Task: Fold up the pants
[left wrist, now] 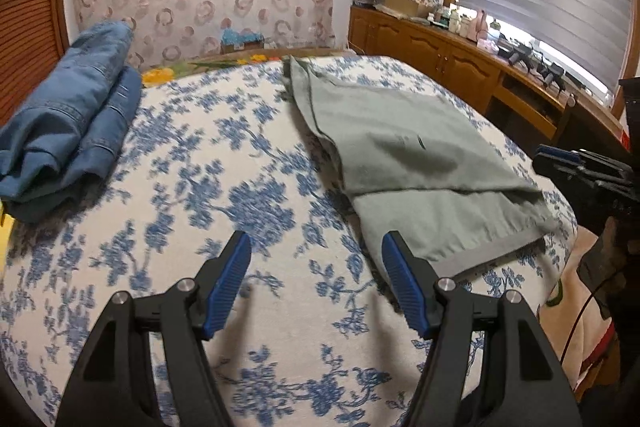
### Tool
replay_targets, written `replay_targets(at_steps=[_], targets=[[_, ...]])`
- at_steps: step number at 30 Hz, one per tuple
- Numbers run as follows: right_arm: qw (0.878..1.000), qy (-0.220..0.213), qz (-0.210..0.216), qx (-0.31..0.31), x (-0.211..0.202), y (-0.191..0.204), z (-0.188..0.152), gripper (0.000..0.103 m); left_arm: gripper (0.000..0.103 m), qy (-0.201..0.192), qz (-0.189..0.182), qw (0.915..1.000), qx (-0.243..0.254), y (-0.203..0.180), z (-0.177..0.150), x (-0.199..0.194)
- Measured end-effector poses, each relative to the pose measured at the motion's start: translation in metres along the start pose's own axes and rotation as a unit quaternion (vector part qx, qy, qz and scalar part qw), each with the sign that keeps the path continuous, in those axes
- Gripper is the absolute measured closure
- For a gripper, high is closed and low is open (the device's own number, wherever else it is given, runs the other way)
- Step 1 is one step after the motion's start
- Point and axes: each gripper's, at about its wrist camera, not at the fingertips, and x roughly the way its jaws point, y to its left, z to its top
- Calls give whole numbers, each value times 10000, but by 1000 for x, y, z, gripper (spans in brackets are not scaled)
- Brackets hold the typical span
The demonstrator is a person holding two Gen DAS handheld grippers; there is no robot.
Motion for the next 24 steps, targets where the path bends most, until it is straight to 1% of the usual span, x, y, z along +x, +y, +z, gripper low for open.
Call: replay_targets(at_steps=[2, 9, 15, 21, 24], targets=[[9998, 29, 49, -184, 8, 10, 8, 64, 35, -74, 27, 10000, -48, 6, 2, -6], [9976, 191, 287, -605, 41, 45, 28, 63, 35, -260, 153, 9994, -143, 21, 6, -21], [9939, 408, 474, -910, 69, 74, 38, 63, 35, -292, 237, 9991, -194, 31, 1, -25], [9895, 608, 571, -1184, 91, 93, 47, 63, 35, -294, 283, 9987, -297, 40, -4, -26], [9876, 679, 580, -1291, 100, 99, 49, 60, 35, -298, 301, 9985, -354, 45, -6, -26]])
